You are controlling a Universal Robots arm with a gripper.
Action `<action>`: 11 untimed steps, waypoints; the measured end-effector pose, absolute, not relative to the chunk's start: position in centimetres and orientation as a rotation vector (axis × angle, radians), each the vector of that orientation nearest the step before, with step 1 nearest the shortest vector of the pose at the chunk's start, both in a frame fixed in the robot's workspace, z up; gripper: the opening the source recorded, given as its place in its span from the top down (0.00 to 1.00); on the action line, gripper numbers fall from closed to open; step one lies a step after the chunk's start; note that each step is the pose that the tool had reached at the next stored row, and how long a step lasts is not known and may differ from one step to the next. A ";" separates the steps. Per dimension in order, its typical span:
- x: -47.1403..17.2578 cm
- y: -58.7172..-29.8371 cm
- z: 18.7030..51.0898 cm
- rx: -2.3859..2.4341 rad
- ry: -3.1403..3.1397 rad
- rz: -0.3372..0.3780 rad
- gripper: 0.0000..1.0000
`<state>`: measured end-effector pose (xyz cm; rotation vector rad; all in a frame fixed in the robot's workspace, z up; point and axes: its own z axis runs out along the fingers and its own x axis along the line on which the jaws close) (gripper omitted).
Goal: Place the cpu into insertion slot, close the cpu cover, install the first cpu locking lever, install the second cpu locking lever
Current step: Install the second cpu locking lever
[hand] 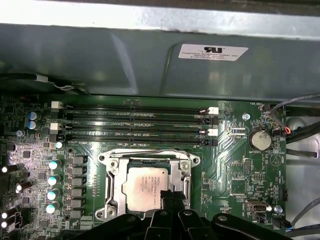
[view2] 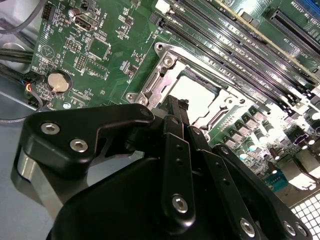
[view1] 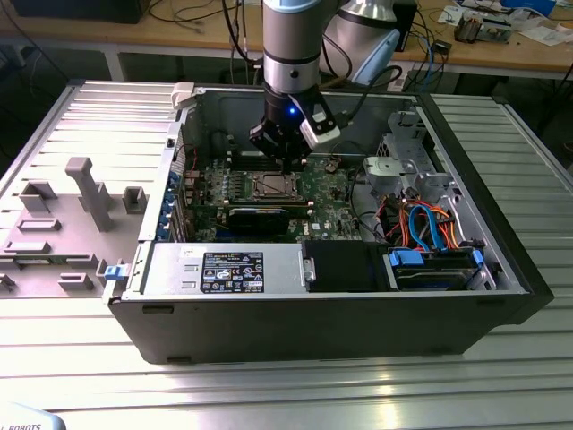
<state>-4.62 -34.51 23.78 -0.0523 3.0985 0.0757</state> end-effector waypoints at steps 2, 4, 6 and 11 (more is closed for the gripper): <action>-4.6 -34.6 23.8 -0.052 3.099 0.076 0.89; -4.6 -34.6 23.8 -0.052 3.099 0.076 0.89; -4.6 -34.6 23.8 -0.052 3.099 0.076 0.89; -4.6 -34.6 23.8 -0.052 3.099 0.076 0.89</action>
